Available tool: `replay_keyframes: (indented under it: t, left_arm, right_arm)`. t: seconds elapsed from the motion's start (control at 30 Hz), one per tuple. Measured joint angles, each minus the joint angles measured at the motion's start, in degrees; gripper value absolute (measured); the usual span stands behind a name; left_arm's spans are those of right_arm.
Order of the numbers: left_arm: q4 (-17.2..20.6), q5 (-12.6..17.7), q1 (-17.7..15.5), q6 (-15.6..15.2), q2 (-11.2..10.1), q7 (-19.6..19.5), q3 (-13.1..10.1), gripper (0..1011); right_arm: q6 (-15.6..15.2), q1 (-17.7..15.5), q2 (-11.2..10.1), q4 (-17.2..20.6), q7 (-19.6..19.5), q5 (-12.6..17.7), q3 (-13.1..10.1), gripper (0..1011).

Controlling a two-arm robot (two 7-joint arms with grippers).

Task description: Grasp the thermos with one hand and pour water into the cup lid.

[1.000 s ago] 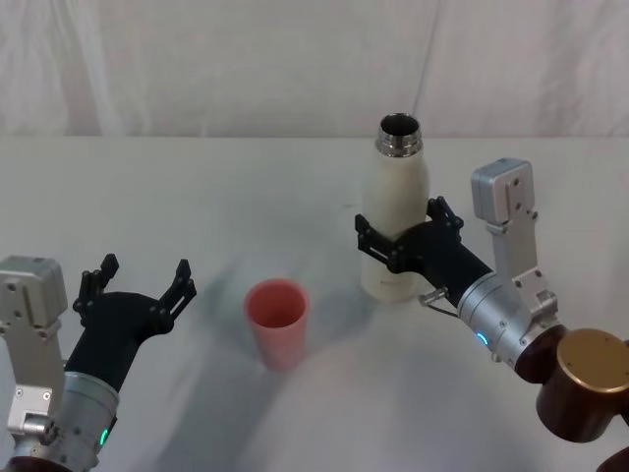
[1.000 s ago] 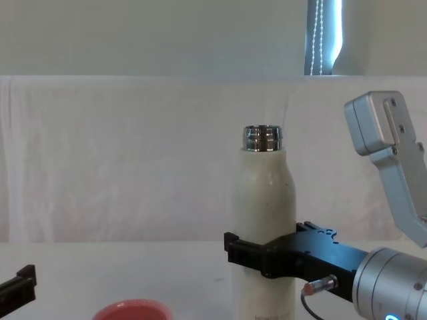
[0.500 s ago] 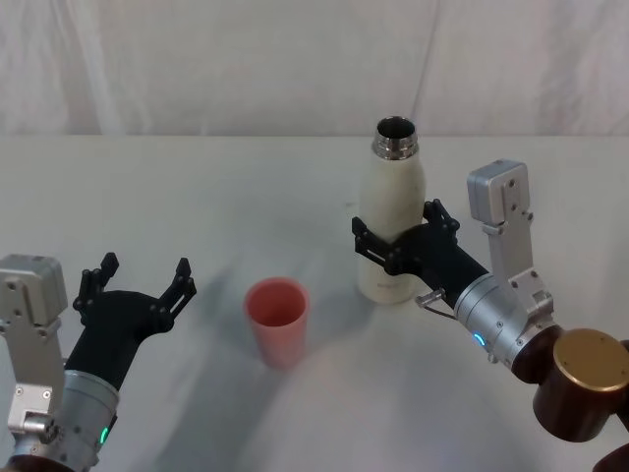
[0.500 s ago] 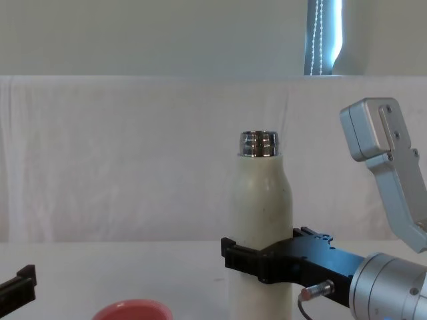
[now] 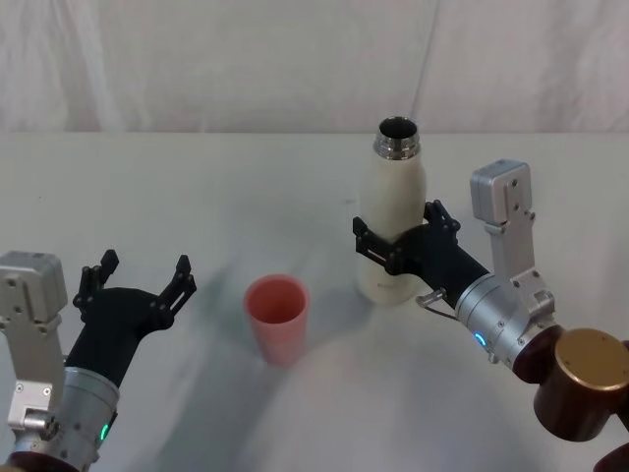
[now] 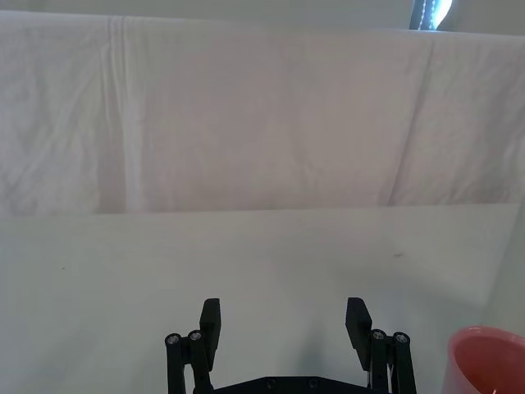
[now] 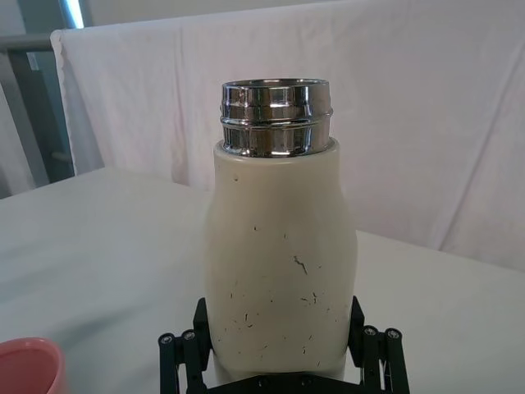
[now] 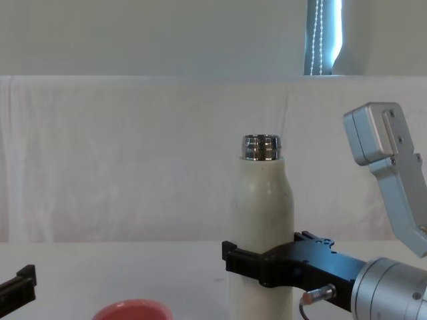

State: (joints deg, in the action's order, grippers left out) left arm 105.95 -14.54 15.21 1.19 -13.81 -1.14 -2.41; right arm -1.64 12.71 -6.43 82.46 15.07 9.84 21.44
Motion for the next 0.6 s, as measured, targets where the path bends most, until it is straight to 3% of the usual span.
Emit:
replay_keyframes:
  t: [0.6]
  left_arm:
    - [0.0,0.0,0.0,0.0,0.0,0.0,0.0,1001]
  right_arm:
    - [0.25,0.78,0.47,-0.46,-0.03,0.41,0.37,959]
